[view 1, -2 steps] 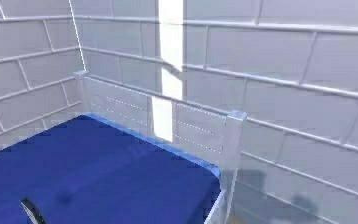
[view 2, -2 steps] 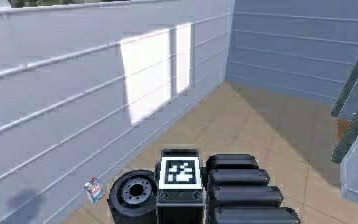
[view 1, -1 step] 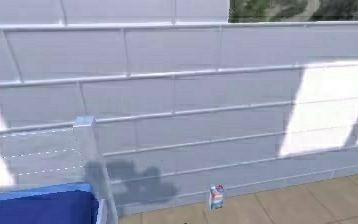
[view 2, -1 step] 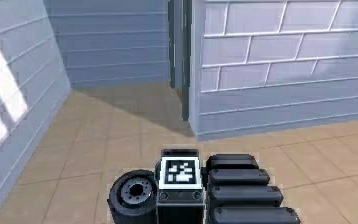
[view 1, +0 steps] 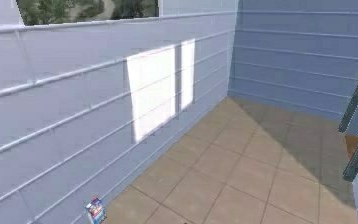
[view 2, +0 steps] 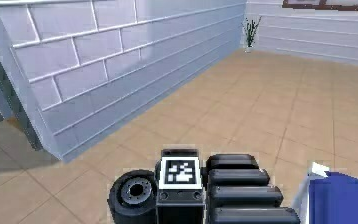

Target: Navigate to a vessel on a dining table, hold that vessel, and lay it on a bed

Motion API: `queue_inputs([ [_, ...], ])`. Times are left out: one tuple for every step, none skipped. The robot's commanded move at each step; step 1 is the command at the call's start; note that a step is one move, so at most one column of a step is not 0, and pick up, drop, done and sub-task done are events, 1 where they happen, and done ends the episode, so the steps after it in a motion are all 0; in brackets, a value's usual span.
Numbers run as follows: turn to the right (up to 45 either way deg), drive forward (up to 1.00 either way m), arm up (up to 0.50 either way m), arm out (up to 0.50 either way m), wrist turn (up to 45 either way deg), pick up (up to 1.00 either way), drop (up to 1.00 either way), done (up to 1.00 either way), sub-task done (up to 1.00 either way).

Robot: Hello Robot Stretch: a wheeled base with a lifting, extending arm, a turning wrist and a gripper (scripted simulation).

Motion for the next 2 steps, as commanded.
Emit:
queue_inputs([
  [27.0,0.0,0.0,0.0,0.0,0.0,0.0,0.0,0.0],
  [45.0,0.0,0.0,0.0,0.0,0.0,0.0,0.0,0.0],
])
